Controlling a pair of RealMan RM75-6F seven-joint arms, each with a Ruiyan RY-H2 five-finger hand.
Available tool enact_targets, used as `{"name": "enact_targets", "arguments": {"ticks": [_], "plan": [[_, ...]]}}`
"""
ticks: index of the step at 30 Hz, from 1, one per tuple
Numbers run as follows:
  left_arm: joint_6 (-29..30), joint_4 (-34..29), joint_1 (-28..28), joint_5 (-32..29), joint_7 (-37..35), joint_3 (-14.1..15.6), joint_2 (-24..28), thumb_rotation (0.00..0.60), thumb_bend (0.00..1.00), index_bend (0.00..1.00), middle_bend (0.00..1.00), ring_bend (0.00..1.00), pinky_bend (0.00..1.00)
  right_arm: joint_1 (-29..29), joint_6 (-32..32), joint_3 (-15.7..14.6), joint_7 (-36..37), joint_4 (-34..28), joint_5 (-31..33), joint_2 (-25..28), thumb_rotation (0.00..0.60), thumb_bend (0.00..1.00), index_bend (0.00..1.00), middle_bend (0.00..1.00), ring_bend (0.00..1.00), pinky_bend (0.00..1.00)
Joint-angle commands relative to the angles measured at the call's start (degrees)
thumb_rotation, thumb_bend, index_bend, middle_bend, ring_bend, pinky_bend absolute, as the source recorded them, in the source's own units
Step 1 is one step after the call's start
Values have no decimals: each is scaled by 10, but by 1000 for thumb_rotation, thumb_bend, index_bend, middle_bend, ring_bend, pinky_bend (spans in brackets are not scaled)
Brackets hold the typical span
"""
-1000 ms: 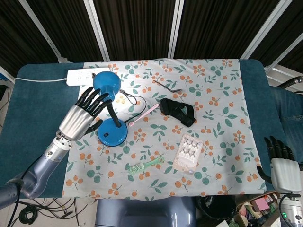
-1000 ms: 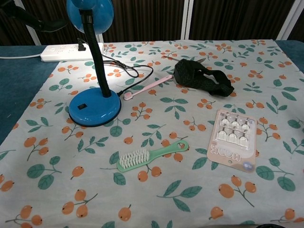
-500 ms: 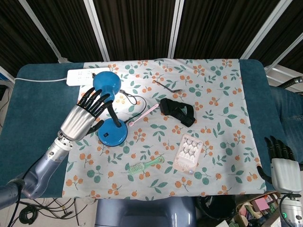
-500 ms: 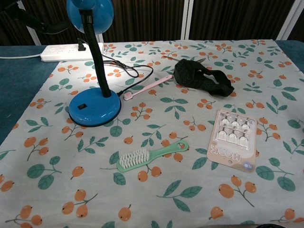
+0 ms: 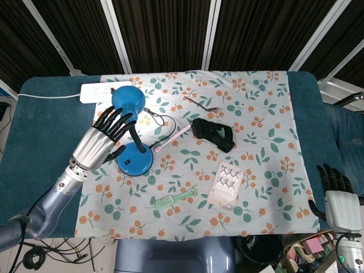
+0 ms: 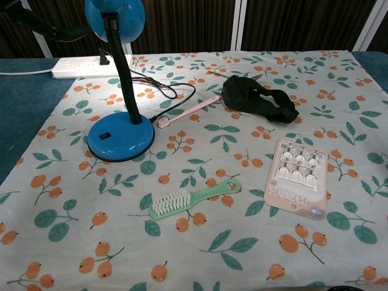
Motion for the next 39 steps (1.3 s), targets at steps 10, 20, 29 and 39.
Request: {"name": "enact_targets", "arguments": {"ticks": [10, 20, 29, 39], "plan": [[97, 13, 86, 36, -73, 74, 9, 600, 333, 153, 334, 362, 503, -1, 2, 0, -1, 1, 1, -1, 600, 177, 0, 39, 64, 127], [61, 117, 139, 9, -142, 137, -42, 600, 534, 213, 649, 791, 877, 1, 0, 0, -5, 1, -1, -3, 600, 178, 0, 39, 64, 127], [-26, 149, 139, -30, -161, 145, -92, 600, 584, 187, 754, 882, 956, 0, -2, -1, -2, 1, 1, -1, 600, 178, 0, 39, 63, 127], [-123, 104, 121, -95, -135, 120, -103, 600, 614, 171, 759, 886, 970, 0, -1, -1, -5, 2, -1, -1, 600, 177, 0, 39, 64, 127]]}}
